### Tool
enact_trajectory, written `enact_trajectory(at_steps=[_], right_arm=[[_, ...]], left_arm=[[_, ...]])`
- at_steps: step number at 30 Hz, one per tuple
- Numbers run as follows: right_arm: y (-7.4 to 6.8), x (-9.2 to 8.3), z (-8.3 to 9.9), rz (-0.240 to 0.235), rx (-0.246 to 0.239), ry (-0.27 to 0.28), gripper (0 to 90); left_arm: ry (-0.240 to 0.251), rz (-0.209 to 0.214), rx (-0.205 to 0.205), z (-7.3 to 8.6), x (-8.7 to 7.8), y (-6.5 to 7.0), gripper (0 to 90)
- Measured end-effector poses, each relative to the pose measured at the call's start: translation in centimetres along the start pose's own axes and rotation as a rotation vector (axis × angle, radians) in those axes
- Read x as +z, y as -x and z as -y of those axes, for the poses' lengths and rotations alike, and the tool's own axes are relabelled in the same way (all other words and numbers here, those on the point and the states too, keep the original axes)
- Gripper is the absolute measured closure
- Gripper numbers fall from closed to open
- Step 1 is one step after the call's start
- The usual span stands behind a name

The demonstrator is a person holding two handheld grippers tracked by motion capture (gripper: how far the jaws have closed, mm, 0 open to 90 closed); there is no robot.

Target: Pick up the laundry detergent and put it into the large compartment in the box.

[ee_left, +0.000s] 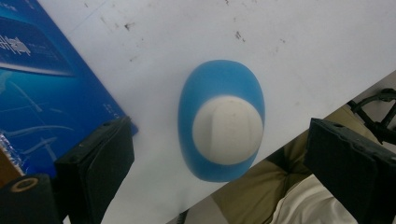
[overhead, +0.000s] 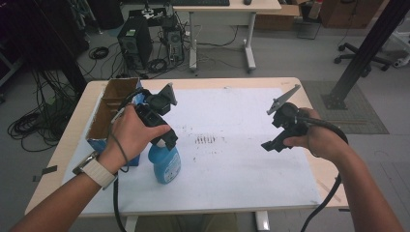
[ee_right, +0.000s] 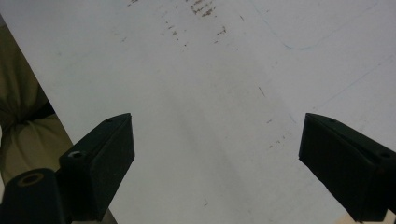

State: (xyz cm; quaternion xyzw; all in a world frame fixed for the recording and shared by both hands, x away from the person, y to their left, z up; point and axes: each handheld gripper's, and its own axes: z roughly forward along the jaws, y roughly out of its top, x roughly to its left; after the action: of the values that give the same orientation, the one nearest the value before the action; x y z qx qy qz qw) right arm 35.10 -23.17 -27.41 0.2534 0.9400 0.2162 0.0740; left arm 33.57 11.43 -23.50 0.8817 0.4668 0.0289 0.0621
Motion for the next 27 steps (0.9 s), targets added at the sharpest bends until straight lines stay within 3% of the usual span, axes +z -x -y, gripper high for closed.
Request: enact_trajectory(at_steps=[27], right_arm=[[0.0,0.3,0.0,-0.004,0.001,-0.004,10.7]], left_arm=[[-0.003,-0.001,0.005,0.2,2.2,0.1,9.0]])
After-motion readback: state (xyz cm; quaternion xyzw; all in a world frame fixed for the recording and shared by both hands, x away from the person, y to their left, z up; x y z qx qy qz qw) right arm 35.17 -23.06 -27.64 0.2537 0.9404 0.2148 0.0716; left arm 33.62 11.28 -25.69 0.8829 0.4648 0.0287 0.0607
